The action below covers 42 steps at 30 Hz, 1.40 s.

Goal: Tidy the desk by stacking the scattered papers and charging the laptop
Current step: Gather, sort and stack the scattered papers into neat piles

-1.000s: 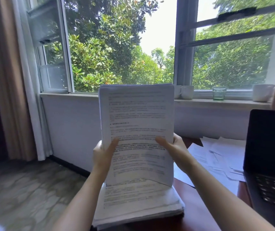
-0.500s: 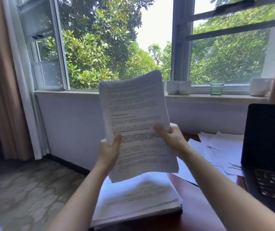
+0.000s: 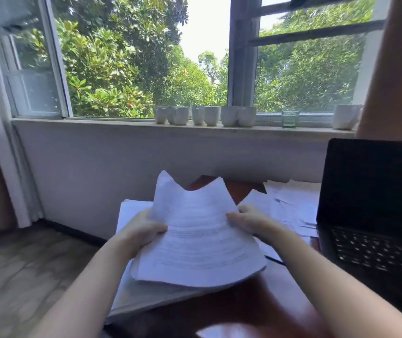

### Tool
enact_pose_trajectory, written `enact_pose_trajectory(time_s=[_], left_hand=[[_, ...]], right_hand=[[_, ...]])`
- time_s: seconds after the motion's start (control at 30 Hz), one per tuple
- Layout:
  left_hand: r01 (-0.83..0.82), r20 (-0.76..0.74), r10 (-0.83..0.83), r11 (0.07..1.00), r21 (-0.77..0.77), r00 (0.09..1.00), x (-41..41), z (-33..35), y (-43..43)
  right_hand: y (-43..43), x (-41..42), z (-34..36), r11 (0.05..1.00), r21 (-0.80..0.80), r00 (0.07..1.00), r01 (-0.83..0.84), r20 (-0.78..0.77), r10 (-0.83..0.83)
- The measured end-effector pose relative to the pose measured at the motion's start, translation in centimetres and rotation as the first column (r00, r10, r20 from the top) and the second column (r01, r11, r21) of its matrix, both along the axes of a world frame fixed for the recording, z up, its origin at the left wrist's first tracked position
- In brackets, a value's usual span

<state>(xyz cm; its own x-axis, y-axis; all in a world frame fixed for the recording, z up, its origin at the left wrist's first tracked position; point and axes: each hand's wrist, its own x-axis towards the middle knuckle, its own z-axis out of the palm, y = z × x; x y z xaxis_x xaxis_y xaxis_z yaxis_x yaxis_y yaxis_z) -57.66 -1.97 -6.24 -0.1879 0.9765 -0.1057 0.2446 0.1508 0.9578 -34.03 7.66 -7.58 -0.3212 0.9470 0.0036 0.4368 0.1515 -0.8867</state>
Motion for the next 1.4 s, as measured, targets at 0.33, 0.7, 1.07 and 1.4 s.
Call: enact_pose_trajectory(time_s=[0.33,0.7,1.07,1.4], left_hand=[[-0.124,-0.082,0.128,0.99,0.061,0.988,-1.3,-2.4,-0.3],[-0.124,-0.111,0.131,0.99,0.074,0.985,-1.7,-4.5,-0.5],[-0.189,-0.033,0.191,0.98,0.055,0.981,-1.1,-2.6,-0.4],[-0.216,0.104,0.201,0.96,0.175,0.974,0.0,-3.1,0.3]], right_hand=[[0.9,5.0,-3.4,0.943,0.262,0.557,-0.207,0.823,-0.106],[1.1,3.9,-1.6,0.948,0.159,0.419,-0.276,0.908,-0.03],[0.2,4.9,-2.2,0.922,0.299,0.469,-0.246,0.869,-0.157],[0.6,4.8,-0.8,0.927,0.248,0.453,-0.282,0.886,-0.099]])
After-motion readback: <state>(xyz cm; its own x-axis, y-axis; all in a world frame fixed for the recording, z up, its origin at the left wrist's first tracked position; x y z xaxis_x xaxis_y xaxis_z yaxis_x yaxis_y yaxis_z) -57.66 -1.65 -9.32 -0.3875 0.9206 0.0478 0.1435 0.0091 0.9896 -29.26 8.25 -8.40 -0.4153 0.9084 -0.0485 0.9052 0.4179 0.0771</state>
